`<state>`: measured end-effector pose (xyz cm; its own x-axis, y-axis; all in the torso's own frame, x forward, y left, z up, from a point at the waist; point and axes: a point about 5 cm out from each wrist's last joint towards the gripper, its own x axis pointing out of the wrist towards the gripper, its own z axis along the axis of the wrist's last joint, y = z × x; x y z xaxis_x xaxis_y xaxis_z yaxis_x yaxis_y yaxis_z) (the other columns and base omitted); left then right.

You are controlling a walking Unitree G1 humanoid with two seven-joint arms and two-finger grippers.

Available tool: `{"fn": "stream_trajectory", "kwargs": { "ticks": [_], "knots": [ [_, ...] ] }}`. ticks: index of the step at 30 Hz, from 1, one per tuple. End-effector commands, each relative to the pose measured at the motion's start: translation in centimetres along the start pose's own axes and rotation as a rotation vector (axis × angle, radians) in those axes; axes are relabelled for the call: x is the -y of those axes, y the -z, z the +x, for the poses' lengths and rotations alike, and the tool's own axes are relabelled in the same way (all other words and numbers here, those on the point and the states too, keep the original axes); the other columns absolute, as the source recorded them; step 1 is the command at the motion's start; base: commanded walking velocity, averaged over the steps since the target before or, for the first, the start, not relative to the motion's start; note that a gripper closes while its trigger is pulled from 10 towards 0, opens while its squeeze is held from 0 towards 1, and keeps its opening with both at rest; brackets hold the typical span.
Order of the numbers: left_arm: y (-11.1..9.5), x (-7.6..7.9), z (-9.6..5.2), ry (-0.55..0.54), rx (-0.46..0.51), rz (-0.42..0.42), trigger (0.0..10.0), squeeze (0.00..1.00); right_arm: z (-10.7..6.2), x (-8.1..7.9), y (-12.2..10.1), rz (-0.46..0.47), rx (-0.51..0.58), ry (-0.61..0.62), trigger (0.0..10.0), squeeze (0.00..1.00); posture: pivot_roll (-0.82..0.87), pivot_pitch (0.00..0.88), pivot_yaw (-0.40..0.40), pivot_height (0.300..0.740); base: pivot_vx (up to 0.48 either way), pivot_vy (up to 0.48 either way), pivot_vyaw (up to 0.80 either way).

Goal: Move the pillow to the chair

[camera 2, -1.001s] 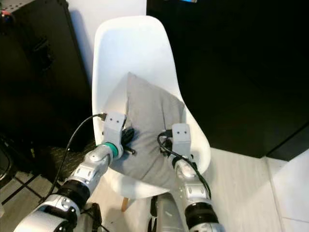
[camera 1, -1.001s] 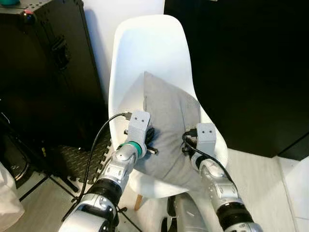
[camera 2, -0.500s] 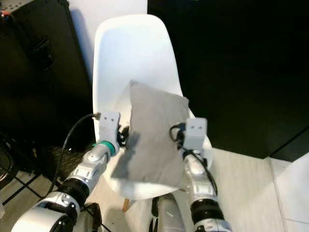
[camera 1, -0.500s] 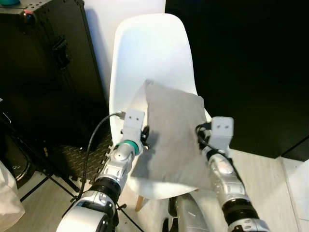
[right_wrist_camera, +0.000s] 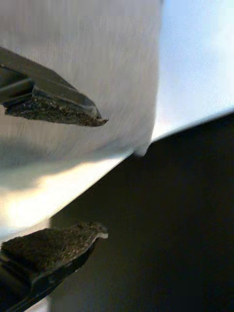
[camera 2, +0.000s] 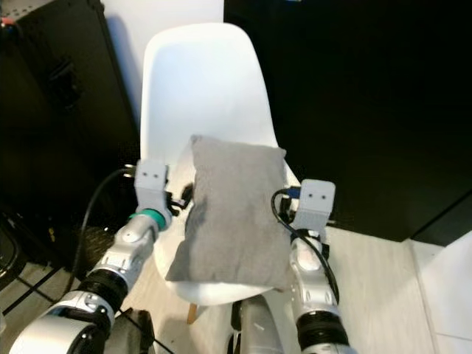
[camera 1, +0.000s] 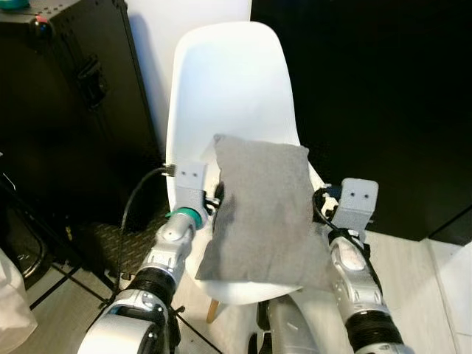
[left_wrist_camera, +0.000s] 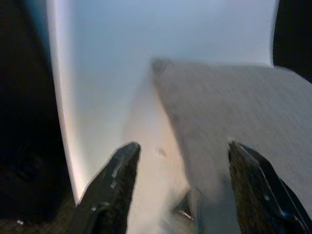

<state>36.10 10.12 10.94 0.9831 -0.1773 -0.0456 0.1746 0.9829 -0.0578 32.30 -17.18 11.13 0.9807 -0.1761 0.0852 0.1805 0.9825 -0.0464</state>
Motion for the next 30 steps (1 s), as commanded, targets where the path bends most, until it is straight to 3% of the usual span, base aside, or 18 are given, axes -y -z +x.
{"fn": "stream_trajectory", "kwargs": {
  "ticks": [1, 4, 5, 6, 8, 10, 11, 14, 16, 21, 24, 25, 27, 30],
  "knots": [
    [0.5, -0.3, -0.3, -0.009, -0.020, -0.014, 10.0, 0.00, -0.4, -0.6, 0.1, -0.013, -0.003, -0.035, 10.0, 0.00, -0.10, 0.029, 0.042, 0.610, 0.000, 0.000, 0.00],
    [0.4, -0.9, -0.9, -0.029, -0.002, -0.013, 10.0, 0.00, -1.1, -1.8, 0.3, 0.045, -0.024, -0.089, 10.0, 0.00, -0.09, 0.028, 0.038, 0.610, 0.000, 0.000, 0.00],
    [0.5, -1.2, -1.5, -0.047, 0.005, -0.023, 10.0, 0.00, -1.7, -3.1, 0.4, 0.061, -0.030, -0.156, 10.0, 0.00, -0.08, 0.026, 0.034, 0.610, 0.000, 0.000, 0.00],
    [0.5, -1.2, -1.5, -0.047, 0.005, -0.023, 10.0, 0.00, -1.7, -3.1, 0.4, 0.061, -0.030, -0.156, 10.0, 0.00, -0.08, 0.026, 0.034, 0.610, 0.000, 0.000, 0.00],
    [0.6, -1.5, -2.0, -0.055, 0.012, -0.027, 10.0, 0.00, -2.1, -4.5, 0.7, 0.017, -0.051, -0.251, 10.0, 0.00, -0.08, 0.021, 0.021, 0.610, 0.000, 0.000, 0.00],
    [0.7, -1.5, -2.2, -0.057, 0.012, -0.020, 10.0, 0.00, -2.1, -5.0, 0.9, 0.010, -0.066, -0.285, 10.0, 0.00, -0.06, 0.023, -0.001, 0.610, 0.000, 0.000, 0.00],
    [0.7, -1.7, -2.6, -0.057, 0.014, -0.008, 10.0, 0.00, -2.0, -5.3, 1.1, -0.041, -0.092, -0.323, 10.0, 0.00, -0.06, 0.024, -0.011, 0.610, 0.000, 0.000, 0.00],
    [0.6, -1.7, -2.7, -0.059, 0.019, -0.007, 10.0, 0.00, -1.9, -5.4, 1.0, -0.071, -0.088, -0.331, 10.0, 0.00, -0.06, 0.024, -0.011, 0.610, 0.000, 0.000, 0.00],
    [0.1, -2.1, -3.0, -0.075, 0.029, -0.018, 10.0, 0.00, -1.7, -5.3, 0.8, -0.163, -0.069, -0.326, 10.0, 0.00, -0.05, 0.024, -0.038, 0.610, 0.000, 0.000, 0.00],
    [-0.1, -2.1, -3.1, -0.073, 0.032, -0.026, 10.0, 0.00, -1.5, -4.7, 0.8, -0.184, -0.064, -0.277, 10.0, 0.00, -0.05, 0.022, -0.041, 0.610, 0.000, 0.000, 0.00],
    [-0.3, -2.0, -3.2, -0.062, 0.041, -0.022, 10.0, 0.00, -1.6, -4.5, 0.8, -0.172, -0.064, -0.278, 10.0, 0.00, -0.04, 0.013, -0.043, 0.610, 0.000, 0.000, 0.00],
    [-0.5, -1.8, -3.2, -0.041, 0.055, 0.012, 10.0, 0.00, -1.9, -4.2, 1.0, -0.090, -0.099, -0.297, 10.0, 0.00, -0.04, 0.005, -0.042, 0.610, 0.000, 0.000, 0.00],
    [-0.6, -1.6, -3.3, -0.016, 0.061, 0.057, 10.0, 0.00, -2.0, -3.8, 1.1, -0.047, -0.097, -0.270, 10.0, 0.00, -0.04, 0.005, -0.042, 0.619, 0.000, 0.000, 0.00],
    [-0.4, -1.6, -3.4, 0.007, 0.056, 0.095, 10.0, 0.00, -2.0, -3.6, 1.2, -0.051, -0.096, -0.245, 10.0, 0.00, -0.04, 0.001, -0.036, 0.629, 0.000, 0.000, 0.00]
  ]
}}
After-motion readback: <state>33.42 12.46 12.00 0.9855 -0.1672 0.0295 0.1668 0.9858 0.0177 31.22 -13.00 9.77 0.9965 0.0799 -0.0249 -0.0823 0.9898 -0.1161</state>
